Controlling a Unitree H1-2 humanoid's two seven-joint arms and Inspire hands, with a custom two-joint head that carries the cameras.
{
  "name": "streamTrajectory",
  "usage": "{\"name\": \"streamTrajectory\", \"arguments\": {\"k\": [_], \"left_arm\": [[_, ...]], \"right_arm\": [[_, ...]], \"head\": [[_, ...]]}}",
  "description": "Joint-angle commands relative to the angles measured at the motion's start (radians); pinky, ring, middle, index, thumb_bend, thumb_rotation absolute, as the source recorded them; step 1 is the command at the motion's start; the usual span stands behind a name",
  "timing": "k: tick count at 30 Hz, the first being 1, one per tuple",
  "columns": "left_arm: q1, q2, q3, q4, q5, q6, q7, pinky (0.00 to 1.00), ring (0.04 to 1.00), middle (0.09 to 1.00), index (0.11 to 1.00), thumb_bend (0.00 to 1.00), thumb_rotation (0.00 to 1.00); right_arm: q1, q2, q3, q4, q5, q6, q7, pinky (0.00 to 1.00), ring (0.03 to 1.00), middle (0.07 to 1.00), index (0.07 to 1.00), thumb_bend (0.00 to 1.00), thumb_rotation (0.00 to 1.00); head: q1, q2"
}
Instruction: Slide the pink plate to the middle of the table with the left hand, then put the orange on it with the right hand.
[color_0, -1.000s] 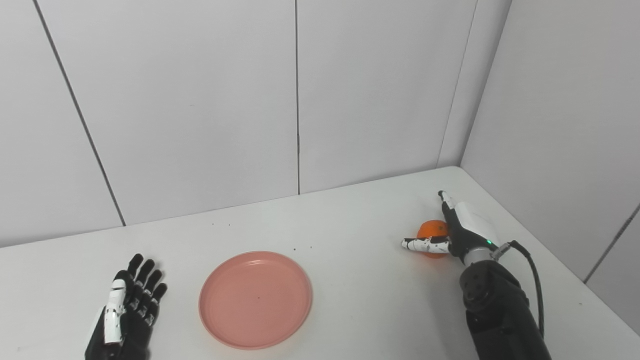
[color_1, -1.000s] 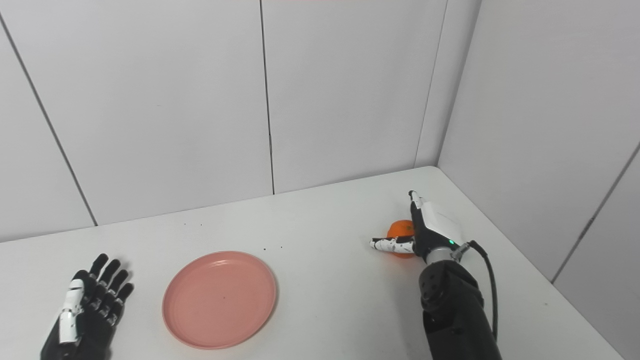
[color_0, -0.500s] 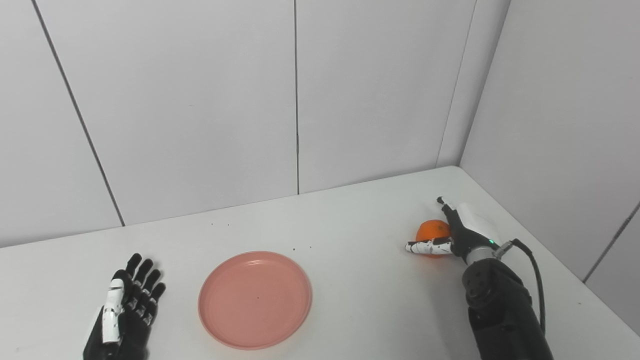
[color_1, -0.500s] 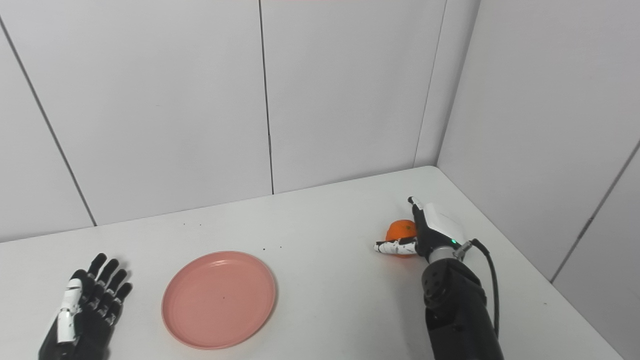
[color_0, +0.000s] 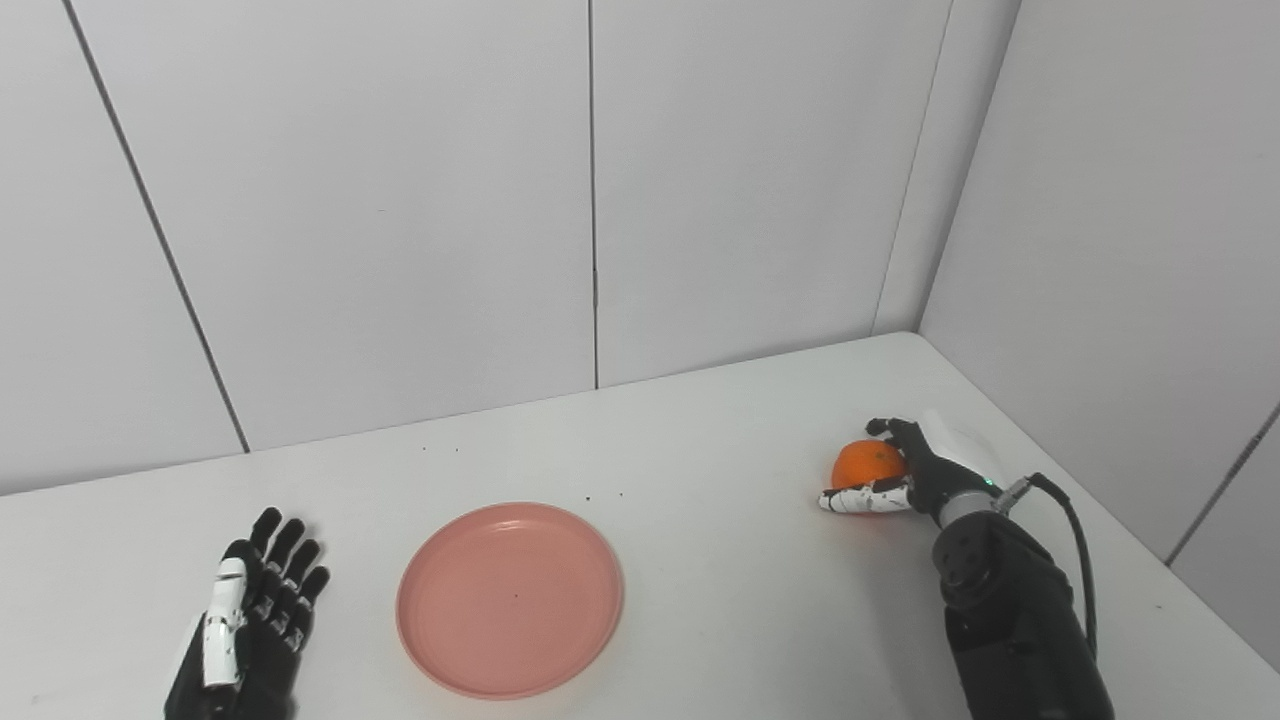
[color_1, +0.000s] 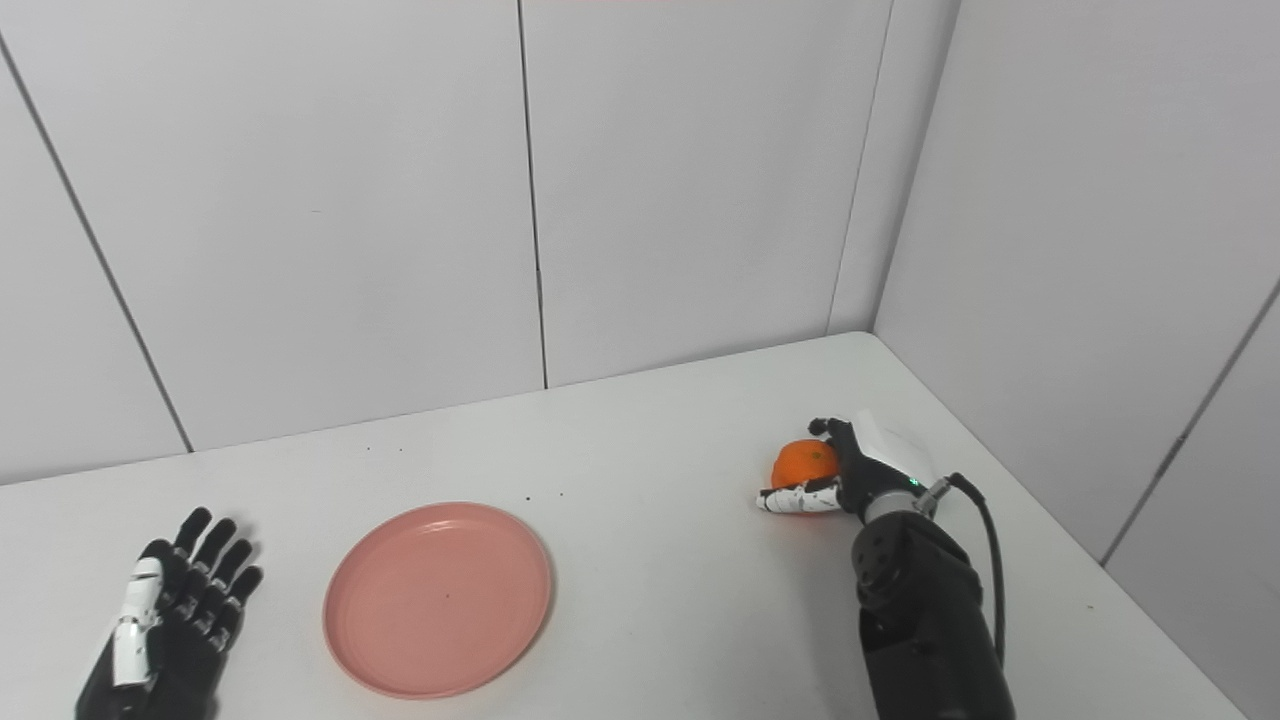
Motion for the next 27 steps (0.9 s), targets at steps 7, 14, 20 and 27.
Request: {"name": "streamTrajectory", "arguments": {"k": [7,14,20,27], "left_arm": [[0.014,0.002,0.002,0.011,0.006,0.038,0.015,1.00,0.983,0.985,0.994,0.31,1.00],[0.016,-0.004,0.000,0.002,0.010,0.042,0.022,1.00,0.974,0.978,0.983,0.30,1.00],[0.018,-0.006,-0.003,-0.003,0.010,0.042,0.025,1.00,0.979,0.983,0.985,0.30,1.00],[0.022,-0.014,-0.005,-0.011,0.010,0.048,0.030,1.00,0.981,0.986,0.991,0.29,1.00]], "right_arm": [[-0.030,-0.034,0.044,0.050,0.049,-0.003,-0.021,0.39,0.437,0.507,0.511,0.63,0.17],[-0.033,-0.035,0.062,0.049,0.066,-0.003,-0.031,0.38,0.426,0.501,0.488,0.52,0.15],[-0.028,-0.017,0.030,-0.027,0.121,-0.003,-0.068,0.36,0.419,0.493,0.486,0.52,0.15],[-0.035,0.009,0.031,-0.208,0.173,-0.003,-0.089,0.36,0.421,0.485,0.486,0.51,0.14]], "head": [[0.002,0.003],[0.012,0.002],[0.022,0.003],[0.044,0.005]]}}
